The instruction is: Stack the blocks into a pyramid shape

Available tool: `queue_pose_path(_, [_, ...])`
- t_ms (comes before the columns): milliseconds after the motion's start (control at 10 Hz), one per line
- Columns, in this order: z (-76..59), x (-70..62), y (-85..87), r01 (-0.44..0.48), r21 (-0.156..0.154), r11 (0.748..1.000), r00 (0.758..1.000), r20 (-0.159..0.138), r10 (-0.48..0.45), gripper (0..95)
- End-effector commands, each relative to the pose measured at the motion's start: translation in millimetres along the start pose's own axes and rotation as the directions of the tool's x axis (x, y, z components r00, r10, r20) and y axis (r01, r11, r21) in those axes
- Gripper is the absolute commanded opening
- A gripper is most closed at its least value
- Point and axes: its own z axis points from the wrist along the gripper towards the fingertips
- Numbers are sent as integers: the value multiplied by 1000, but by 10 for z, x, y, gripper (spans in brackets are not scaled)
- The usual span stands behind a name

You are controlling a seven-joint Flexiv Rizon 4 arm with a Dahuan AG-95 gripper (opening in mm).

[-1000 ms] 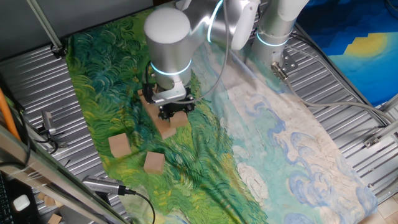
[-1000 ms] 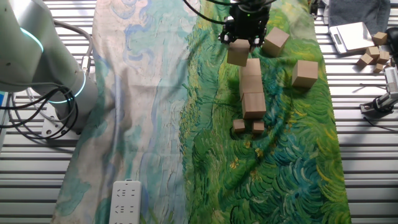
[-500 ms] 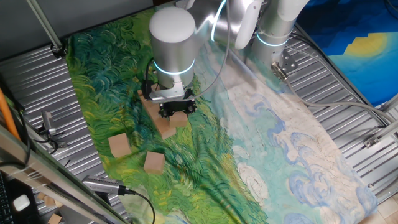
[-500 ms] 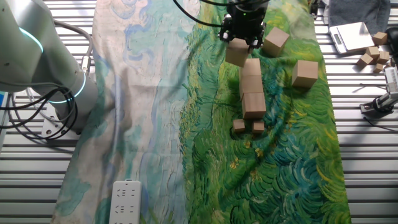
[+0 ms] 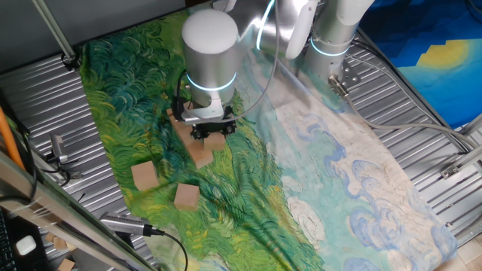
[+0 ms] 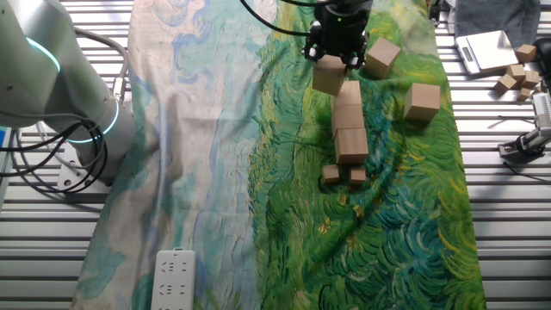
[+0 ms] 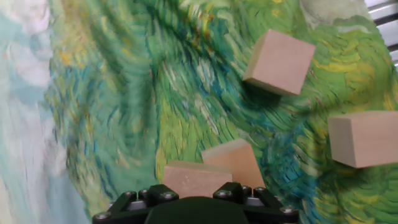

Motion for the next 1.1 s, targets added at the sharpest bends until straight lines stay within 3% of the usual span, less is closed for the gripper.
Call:
queue_pose_path(100, [-30,260,-100,98,-1,995,995,16,-98,0])
queue_pose_path(200, [18,377,-177,160,-1,987,987,25,-160,0])
queue_pose_path(500, [160,528,-367,256,1,967,964,70,-255,0])
queue_pose_path(1100, [282,638,-530,358,13,934,930,84,-358,0])
